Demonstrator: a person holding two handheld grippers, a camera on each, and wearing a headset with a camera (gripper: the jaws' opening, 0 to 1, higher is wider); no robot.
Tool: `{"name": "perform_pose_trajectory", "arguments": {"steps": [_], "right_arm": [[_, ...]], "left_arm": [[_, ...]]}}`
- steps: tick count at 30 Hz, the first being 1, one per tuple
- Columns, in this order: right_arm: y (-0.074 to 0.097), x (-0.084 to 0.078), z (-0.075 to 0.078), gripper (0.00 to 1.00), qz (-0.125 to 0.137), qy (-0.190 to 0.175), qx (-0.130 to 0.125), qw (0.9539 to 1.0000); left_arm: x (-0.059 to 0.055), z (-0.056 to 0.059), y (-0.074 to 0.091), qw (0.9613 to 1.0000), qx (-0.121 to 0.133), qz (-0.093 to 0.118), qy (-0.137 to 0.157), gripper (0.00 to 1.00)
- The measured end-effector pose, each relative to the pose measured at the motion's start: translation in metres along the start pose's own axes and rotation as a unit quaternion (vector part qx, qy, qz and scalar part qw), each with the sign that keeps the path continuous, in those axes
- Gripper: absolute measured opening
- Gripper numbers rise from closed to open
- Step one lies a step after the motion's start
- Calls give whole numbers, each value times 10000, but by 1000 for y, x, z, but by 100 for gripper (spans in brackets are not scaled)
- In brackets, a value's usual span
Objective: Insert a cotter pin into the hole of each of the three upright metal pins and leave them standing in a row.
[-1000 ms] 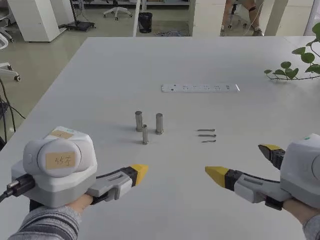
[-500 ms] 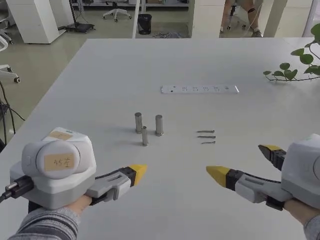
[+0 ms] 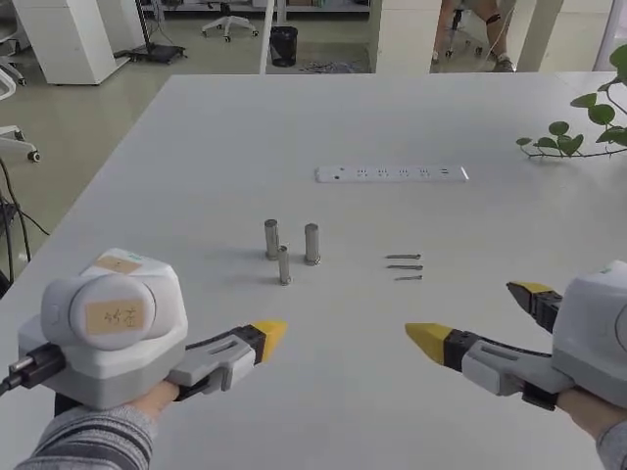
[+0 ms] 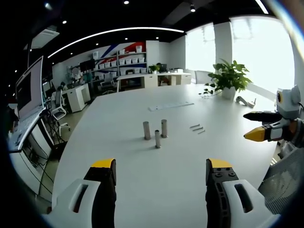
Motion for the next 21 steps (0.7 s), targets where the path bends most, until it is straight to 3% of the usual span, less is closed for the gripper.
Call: {"name": "perform_pose_trajectory", "arguments": {"steps": [21], "right_arm": [[-1, 2, -1, 81, 25, 17, -6, 10000]], "left_arm": [[1, -2, 1, 10000, 26, 9, 6, 73]]}}
Point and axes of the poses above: the centre of the closed fingertips' face, and the gripper's own axes: y roughly backward along the fingers, z roughly to its right, x roughly out of its top, the point moved 9 cm from there along y, roughly backward along the fingers, and after that the axes turned 8 degrees about y, right-handed, at the moved point
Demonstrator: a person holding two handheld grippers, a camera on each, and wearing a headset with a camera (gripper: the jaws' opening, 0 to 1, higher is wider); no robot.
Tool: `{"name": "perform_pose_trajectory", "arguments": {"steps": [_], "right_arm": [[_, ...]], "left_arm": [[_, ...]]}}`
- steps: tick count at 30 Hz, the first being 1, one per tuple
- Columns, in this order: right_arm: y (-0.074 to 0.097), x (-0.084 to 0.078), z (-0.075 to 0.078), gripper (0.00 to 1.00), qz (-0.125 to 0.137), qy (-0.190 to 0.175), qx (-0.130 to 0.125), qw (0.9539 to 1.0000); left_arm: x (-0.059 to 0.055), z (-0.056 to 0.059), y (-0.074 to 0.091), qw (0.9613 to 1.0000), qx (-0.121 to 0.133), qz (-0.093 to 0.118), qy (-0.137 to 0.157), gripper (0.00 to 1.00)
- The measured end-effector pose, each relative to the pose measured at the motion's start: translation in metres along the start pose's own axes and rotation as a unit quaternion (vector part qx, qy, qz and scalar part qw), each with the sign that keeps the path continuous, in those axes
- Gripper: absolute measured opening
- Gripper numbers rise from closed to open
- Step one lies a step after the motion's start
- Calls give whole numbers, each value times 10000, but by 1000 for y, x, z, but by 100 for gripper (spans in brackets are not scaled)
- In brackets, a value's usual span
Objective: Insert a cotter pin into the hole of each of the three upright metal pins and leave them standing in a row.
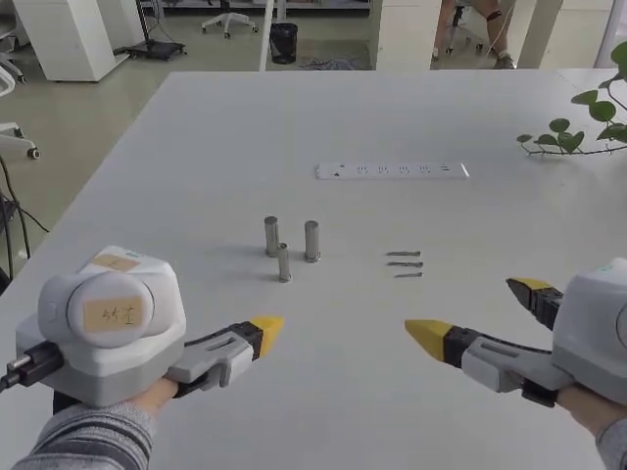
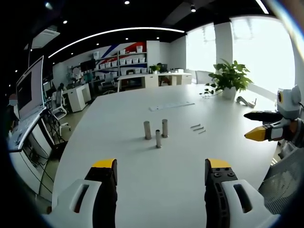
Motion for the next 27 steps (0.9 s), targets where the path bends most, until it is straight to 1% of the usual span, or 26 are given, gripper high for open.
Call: {"name": "perform_pose_trajectory", "arguments": {"steps": [7, 12, 15, 18, 20, 22, 23, 24, 27], "right_arm": [[-2, 0, 0, 83, -5, 32, -33, 10000], [-3, -1, -1, 84, -40, 39, 4, 10000], [-4, -1, -1, 83, -35, 25, 9, 10000], [-3, -2, 0, 81, -41, 6, 34, 10000], [-3, -2, 0, 79, -40, 1, 51, 10000], [-3, -2, 1, 78, -63, 23, 54, 10000], [-3, -2, 2, 78, -68, 31, 57, 10000], [-3, -2, 3, 77, -57, 26, 63, 10000], [-3, -2, 6, 75, -63, -4, 69, 10000]], "left_arm": [[0, 0, 0, 10000, -8, -3, 10, 73], [-1, 0, -1, 10000, -13, -18, 19, 72], [-1, 0, -2, 10000, -1, -21, 24, 71], [-2, -1, -4, 10000, -6, -15, 48, 69], [-2, -3, -11, 9999, -70, -98, 72, 67], [-1, -5, -17, 9999, -90, -107, 44, 64], [0, -5, -20, 9999, -116, -95, -30, 64], [0, -5, -21, 9999, -122, -103, -43, 63], [2, -5, -34, 9995, -210, -147, -162, 61]]}}
Point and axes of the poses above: the centre of the closed fingertips' face, and the gripper's own axes: y roughly backward along the fingers, z roughly to its right, x roughly out of its top, the point moved 9 cm from there along y, roughly backward along the fingers, and after that the axes turned 8 degrees about y, right-handed, at the moved point
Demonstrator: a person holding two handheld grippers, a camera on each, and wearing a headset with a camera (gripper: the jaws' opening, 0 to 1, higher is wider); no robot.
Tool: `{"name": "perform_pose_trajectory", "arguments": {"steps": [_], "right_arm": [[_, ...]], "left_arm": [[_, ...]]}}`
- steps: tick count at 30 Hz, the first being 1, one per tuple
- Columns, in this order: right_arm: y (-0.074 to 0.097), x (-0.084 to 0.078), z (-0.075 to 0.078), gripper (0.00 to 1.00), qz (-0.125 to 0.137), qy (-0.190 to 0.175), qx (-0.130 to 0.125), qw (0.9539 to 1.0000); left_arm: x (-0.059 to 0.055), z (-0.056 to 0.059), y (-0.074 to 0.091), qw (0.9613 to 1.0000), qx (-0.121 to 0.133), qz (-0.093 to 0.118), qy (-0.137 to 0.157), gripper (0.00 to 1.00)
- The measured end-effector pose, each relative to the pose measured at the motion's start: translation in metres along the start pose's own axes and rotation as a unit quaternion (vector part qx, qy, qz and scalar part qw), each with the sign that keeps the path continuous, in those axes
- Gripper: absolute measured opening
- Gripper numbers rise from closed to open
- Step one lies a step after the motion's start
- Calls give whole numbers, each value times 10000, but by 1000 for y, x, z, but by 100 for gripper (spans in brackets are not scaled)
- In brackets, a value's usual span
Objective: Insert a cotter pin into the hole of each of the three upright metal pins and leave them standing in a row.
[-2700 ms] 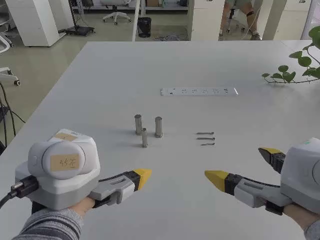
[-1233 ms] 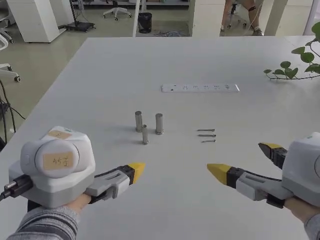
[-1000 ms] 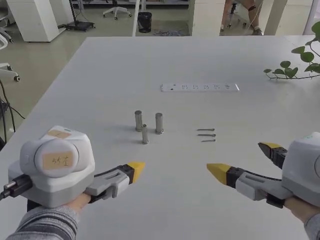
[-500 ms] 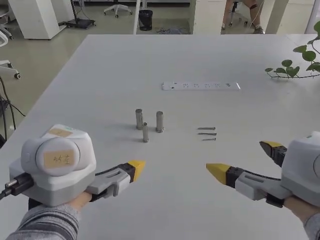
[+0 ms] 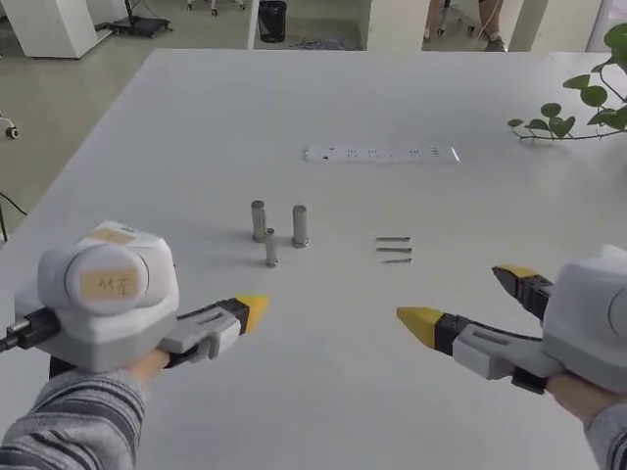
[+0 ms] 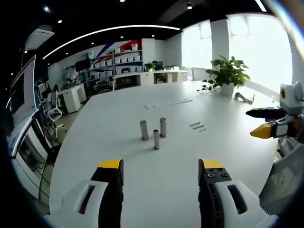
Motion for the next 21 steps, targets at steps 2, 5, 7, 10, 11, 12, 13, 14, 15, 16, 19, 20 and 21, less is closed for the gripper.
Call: {"name": "perform_pose_trajectory", "arguments": {"steps": [2, 5, 7, 10, 11, 12, 13, 14, 15, 16, 19, 20, 21], "right_arm": [[0, 1, 1, 74, -1, 31, 16, 10000], [-3, 2, 4, 72, -25, 73, 57, 10000], [-6, 3, 6, 71, -56, 67, 88, 9999], [-11, 5, 8, 69, -90, 63, 131, 9999], [-13, 6, 8, 69, -95, 47, 159, 9998], [-15, 6, 8, 68, -97, 31, 178, 9998], [-16, 6, 8, 68, -108, 11, 201, 9997], [-19, 7, 8, 67, -132, 5, 238, 9996], [-20, 7, 8, 67, -148, 18, 260, 9995], [-23, 8, 8, 66, -173, 38, 295, 9994], [-27, 9, 8, 66, -174, 32, 364, 9992], [-28, 9, 9, 66, -182, 27, 379, 9991], [-30, 9, 9, 65, -199, 14, 413, 9989]], "left_arm": [[1, -3, -10, 9999, -71, -33, -62, 60], [2, -4, -23, 9997, -192, -83, -141, 57], [2, -6, -34, 9992, -287, -111, -249, 55], [4, -9, -48, 9984, -400, -170, -368, 51], [6, -10, -54, 9981, -432, -186, -405, 50], [6, -11, -58, 9979, -454, -192, -411, 49], [7, -12, -62, 9978, -484, -187, -415, 48], [9, -13, -68, 9974, -553, -182, -425, 47], [9, -14, -72, 9973, -567, -176, -444, 45], [10, -15, -78, 9966, -609, -171, -526, 44], [11, -19, -91, 9955, -689, -196, -625, 41], [11, -20, -95, 9953, -705, -198, -638, 40], [11, -22, -100, 9950, -724, -191, -664, 39]]}}
Point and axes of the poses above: the centre of the closed fingertips' face, and the gripper's own axes: y roughly backward along the fingers, z roughly to its right, x roughly out of its top, the point moved 9 cm from there along y, roughly backward along the fingers, and after that the axes turned 8 degrees about y, right-handed, at the moved point
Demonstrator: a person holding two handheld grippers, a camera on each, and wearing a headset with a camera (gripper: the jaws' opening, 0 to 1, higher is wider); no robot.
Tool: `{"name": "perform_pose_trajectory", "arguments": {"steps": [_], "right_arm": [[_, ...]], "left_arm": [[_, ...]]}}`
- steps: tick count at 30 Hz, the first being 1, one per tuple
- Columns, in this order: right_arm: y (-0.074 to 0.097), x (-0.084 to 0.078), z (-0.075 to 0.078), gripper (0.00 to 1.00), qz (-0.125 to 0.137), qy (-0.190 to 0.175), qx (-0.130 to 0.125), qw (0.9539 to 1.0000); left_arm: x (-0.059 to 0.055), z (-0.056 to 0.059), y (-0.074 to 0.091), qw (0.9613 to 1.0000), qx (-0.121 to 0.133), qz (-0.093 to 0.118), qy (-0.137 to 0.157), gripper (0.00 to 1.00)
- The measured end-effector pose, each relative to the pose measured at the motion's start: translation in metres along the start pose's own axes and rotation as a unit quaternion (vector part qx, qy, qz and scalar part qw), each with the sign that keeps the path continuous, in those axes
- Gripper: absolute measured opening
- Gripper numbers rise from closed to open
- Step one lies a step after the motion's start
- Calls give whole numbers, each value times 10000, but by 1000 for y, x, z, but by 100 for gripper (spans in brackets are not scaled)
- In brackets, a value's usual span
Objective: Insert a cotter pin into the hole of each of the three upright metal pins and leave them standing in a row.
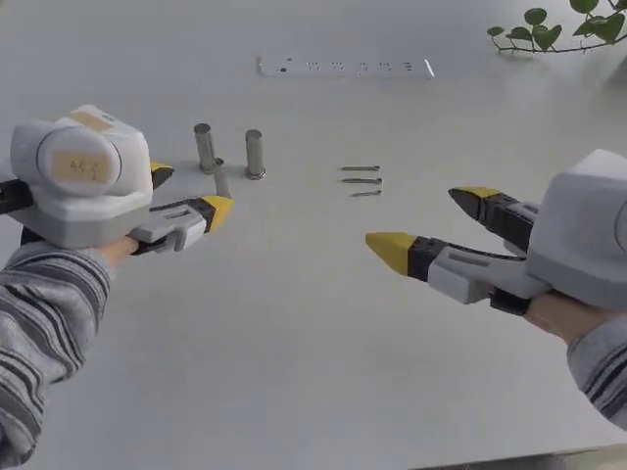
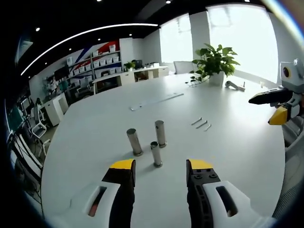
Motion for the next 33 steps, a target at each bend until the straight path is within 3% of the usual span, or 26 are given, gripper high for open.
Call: {"name": "perform_pose_trajectory", "arguments": {"steps": [12, 19, 33], "right_arm": [[-15, -5, 10, 62, -143, -81, 53, 9999], [-20, -7, 10, 61, -193, -104, 51, 9997], [-26, -9, 10, 60, -237, -136, 57, 9996]], "left_arm": [[-1, -21, -39, 9995, -271, -22, -160, 29], [-5, -23, -51, 9987, -456, -42, -224, 21], [-11, -18, -59, 9975, -693, -69, -104, 8]]}}
Point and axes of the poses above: the centre of the closed fingertips' face, and the gripper's own axes: y roughly backward along the fingers, z roughly to its right, x roughly out of its top, the point moved 9 cm from there along y, roughly backward along the fingers, and after that the axes turned 8 degrees about y, right-handed, at the moved point
